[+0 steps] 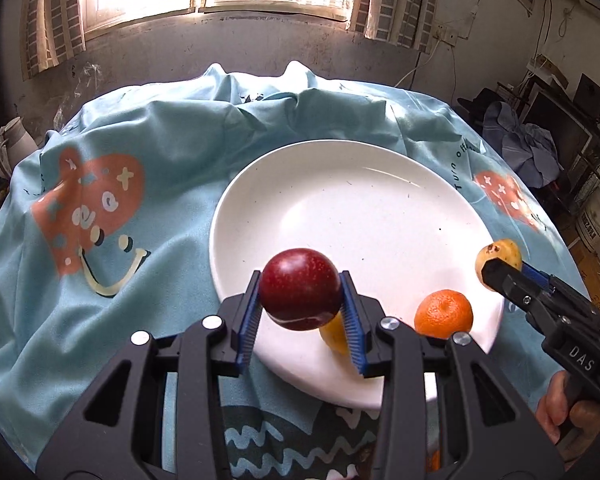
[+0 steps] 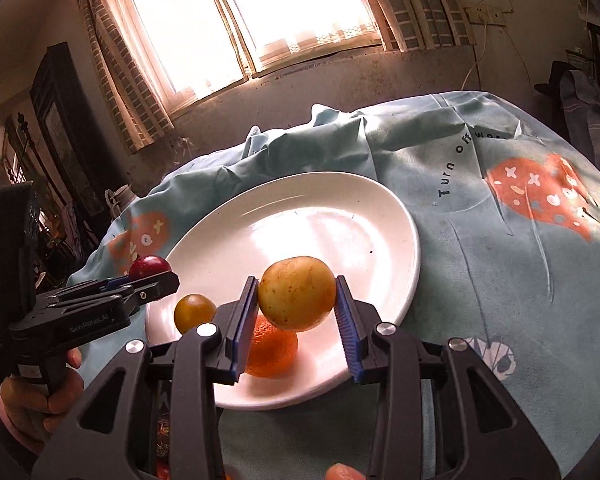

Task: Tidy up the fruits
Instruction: 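Lower both apples onto the white plate and open both grippers, then grasp a large orange with the right gripper while the left gripper grasps a red tomato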

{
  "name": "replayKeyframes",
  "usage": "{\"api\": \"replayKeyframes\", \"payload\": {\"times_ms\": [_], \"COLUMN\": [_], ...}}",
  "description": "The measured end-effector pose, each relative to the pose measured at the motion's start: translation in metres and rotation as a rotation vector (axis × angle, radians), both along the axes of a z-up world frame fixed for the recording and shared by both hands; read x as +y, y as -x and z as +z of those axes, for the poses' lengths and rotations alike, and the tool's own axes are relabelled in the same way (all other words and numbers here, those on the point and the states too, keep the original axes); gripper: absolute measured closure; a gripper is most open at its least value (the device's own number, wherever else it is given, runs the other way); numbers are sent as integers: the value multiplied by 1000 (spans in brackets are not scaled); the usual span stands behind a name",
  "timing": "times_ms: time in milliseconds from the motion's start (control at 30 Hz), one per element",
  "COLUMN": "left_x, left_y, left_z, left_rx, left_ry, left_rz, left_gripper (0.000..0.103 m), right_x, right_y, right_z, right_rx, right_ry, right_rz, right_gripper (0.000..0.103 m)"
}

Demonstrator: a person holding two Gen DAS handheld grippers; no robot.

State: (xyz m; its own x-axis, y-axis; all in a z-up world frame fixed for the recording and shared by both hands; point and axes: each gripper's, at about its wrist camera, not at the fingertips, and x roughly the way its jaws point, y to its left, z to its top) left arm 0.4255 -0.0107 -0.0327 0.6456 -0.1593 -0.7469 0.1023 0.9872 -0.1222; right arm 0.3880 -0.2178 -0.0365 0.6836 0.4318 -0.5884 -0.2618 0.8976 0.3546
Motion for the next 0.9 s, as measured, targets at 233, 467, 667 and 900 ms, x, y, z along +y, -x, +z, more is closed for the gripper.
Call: {"api": "replayKeyframes", "payload": {"times_ms": [233, 467, 667, 900], "left_x": [1, 7, 19, 15], "left_y": [17, 125, 211, 263], "left_z": [3, 31, 6, -15], "left_rx": [-28, -126, -78, -15], "left_ry": [-48, -79, -32, -1], "left_rz": [46, -33, -34, -58], "left_gripper": [23, 14, 10, 10], "right_x": [1, 4, 17, 47], "right_y": [8, 72, 135, 188], "right_z": [5, 36, 39, 20], "right_rx": [9, -33, -47, -18], "right_ry": [8, -14, -2, 123], "right_rz": [19, 145, 315, 492], "right_gripper": [39, 38, 38, 38]}}
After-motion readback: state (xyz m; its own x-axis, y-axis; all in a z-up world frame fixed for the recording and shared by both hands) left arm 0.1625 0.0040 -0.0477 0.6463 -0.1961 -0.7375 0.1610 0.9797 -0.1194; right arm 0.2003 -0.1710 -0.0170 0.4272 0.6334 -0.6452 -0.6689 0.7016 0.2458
